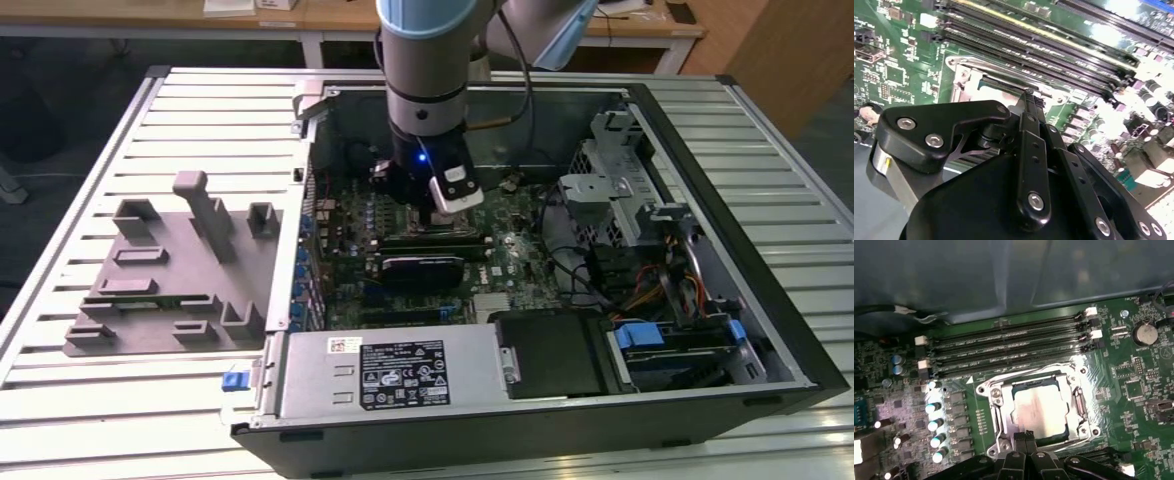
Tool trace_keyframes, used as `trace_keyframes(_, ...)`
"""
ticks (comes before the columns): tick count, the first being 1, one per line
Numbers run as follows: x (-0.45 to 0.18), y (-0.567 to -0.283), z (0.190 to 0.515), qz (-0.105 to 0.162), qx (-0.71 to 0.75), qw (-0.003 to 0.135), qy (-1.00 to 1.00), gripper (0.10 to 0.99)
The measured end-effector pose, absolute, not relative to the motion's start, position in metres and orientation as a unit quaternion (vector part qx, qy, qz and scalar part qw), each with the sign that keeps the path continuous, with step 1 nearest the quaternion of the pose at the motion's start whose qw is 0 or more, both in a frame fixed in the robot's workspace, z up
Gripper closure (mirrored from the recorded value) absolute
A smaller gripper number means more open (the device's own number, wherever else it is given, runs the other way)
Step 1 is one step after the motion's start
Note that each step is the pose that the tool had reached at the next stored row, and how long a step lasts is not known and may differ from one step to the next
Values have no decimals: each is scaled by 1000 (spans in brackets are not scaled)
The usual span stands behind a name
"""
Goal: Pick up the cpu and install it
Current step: 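Install the second cpu locking lever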
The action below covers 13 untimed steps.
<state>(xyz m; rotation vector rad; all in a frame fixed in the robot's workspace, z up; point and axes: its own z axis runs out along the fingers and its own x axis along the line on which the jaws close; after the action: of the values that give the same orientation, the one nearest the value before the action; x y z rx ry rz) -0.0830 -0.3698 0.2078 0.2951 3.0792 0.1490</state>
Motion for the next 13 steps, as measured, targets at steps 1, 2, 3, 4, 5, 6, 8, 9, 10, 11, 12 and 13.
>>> trace_keyframes(1, -82, -368, 208, 47, 95, 22, 994, 980)
trace_keyframes(2, -81, -366, 208, 46, 95, 23, 994, 980)
trace_keyframes(3, -80, -364, 208, 46, 95, 23, 994, 980)
trace_keyframes(4, -79, -362, 208, 45, 95, 23, 994, 980)
trace_keyframes(5, -78, -360, 208, 45, 95, 23, 994, 980)
trace_keyframes(6, -77, -358, 207, 44, 95, 23, 994, 980)
trace_keyframes(8, -74, -354, 207, 43, 96, 23, 994, 980)
trace_keyframes(9, -73, -352, 207, 42, 96, 23, 994, 980)
trace_keyframes(10, -72, -350, 207, 42, 96, 23, 994, 980)
trace_keyframes(11, -71, -349, 207, 41, 96, 23, 994, 980)
trace_keyframes(12, -69, -348, 207, 41, 96, 23, 994, 980)
trace_keyframes(13, -68, -347, 207, 39, 96, 23, 994, 980)
